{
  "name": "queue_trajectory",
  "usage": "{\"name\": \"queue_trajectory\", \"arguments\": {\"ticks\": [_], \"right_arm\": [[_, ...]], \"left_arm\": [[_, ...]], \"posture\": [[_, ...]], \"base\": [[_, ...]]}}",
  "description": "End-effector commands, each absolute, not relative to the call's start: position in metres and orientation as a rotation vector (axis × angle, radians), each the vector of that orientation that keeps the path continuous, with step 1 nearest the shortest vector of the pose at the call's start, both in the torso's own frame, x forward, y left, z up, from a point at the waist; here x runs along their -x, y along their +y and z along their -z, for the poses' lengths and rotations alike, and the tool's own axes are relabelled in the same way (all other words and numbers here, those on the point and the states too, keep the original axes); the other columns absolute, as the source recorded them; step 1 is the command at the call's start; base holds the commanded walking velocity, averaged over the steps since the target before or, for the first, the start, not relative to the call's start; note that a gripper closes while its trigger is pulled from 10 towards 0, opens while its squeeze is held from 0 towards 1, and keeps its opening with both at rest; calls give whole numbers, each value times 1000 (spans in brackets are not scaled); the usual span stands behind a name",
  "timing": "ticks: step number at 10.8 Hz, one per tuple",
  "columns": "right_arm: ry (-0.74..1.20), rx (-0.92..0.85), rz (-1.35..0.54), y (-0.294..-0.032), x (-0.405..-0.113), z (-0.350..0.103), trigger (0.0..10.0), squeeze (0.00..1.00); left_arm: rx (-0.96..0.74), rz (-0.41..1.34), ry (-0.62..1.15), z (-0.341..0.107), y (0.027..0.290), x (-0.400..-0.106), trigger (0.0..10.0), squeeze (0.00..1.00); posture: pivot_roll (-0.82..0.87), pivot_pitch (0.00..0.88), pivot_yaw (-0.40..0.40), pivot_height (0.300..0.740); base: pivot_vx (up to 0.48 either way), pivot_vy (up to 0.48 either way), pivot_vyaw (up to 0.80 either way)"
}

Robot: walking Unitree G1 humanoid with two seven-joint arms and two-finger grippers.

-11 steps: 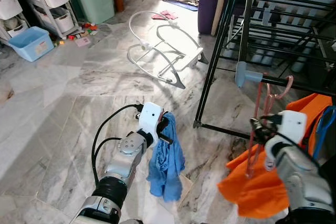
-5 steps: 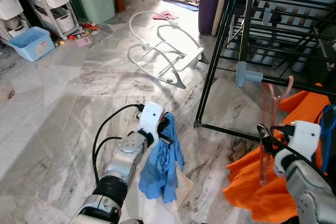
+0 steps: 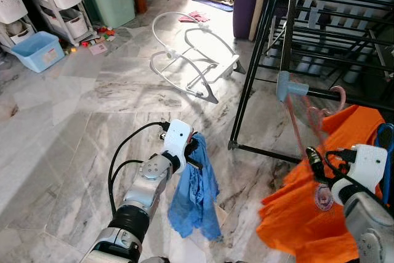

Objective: Hang hanger

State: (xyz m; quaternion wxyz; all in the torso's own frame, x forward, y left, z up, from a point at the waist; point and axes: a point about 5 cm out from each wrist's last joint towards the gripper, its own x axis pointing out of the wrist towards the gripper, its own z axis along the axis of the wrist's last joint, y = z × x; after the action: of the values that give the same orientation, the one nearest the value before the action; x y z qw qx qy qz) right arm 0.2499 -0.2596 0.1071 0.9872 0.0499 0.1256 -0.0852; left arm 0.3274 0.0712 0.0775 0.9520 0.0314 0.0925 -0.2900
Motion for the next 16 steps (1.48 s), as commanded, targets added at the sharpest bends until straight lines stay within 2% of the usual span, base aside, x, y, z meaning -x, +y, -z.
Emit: {"name": "queue_trajectory", "arguments": {"ticks": [1, 2, 3, 4, 12, 16], "right_arm": [[257, -89, 154, -262, -253, -109, 10000, 820], [249, -100, 123, -262, -261, -112, 9686, 678], [247, -100, 102, -262, -264, -112, 6510, 529], [255, -103, 92, -266, -271, -113, 0, 0], [293, -90, 39, -273, -290, -104, 0, 0], [286, -36, 61, -276, -287, -103, 0, 0]], "left_arm": [[-78, 591, 187, -80, 69, -329, 10000, 0], [-81, 589, 191, -79, 70, -329, 10000, 0], [-81, 587, 193, -79, 70, -329, 10000, 0], [-86, 581, 198, -78, 72, -329, 10000, 0], [-94, 563, 218, -75, 73, -330, 10000, 0], [-93, 555, 216, -75, 73, -331, 10000, 0]], "posture": [[12, 129, 4, 740], [16, 129, 4, 740], [18, 130, 1, 740], [20, 131, -1, 740], [35, 122, -8, 740], [33, 113, -6, 740]], "base": [[0, 0, 0], [0, 0, 0], [0, 0, 0], [0, 0, 0], [0, 0, 0], [0, 0, 0]]}}
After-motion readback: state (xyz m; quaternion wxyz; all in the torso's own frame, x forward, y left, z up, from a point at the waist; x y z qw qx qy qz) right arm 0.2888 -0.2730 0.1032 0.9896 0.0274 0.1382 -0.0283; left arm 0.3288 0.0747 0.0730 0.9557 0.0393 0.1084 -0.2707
